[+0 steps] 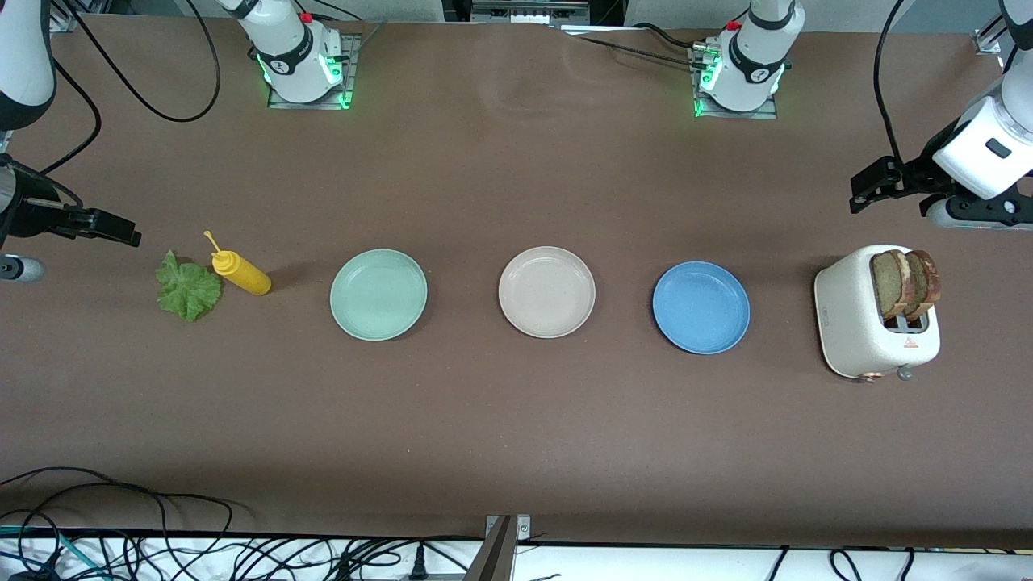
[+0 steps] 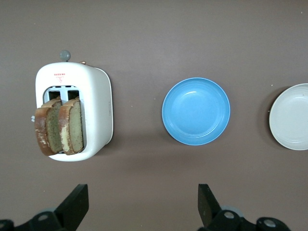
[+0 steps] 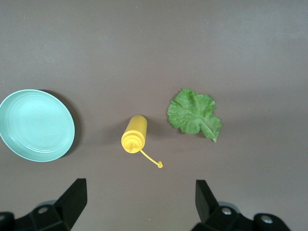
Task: Make sandwich on beige plate with both arms
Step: 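Move the left gripper over the white toaster's toast slices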
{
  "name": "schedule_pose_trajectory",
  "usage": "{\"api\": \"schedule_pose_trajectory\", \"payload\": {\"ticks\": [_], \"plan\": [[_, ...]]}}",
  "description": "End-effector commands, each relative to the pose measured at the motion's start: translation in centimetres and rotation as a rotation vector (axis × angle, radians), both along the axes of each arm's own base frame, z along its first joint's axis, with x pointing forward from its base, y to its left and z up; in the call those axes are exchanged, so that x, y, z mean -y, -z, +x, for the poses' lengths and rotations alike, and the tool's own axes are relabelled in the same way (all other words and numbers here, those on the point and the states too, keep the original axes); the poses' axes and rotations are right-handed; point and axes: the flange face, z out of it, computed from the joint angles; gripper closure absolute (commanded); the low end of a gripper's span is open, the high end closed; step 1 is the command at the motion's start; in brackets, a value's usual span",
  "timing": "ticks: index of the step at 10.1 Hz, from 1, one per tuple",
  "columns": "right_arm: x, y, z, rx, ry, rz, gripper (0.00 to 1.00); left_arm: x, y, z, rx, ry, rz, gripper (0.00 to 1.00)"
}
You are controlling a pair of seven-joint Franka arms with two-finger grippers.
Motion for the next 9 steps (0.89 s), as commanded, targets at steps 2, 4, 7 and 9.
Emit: {"api": "schedule_pose_trajectory", "payload": {"ticks": [2, 4, 7, 9], "plan": [[0.0, -0.6, -0.5, 0.012, -0.007, 0.018, 0.00, 1.7, 0.0, -0.1, -0.002, 0.045, -0.026, 0.00], [0.0, -0.6, -0.5, 0.012, -0.007, 0.018, 0.00, 1.5, -0.1, -0.1, -0.004, 0.038, -0.031, 0.00], [0.0, -0.6, -0.5, 0.013, -0.007, 0.018, 0.00, 1.2, -1.1, -0.7, 0.008, 0.033, -0.030, 0.00], [0.1, -0.6, -0.5, 0.013, -0.006, 0.018, 0.00, 1.0, -3.6, -0.8, 0.048, 0.018, -0.074, 0.00]]}}
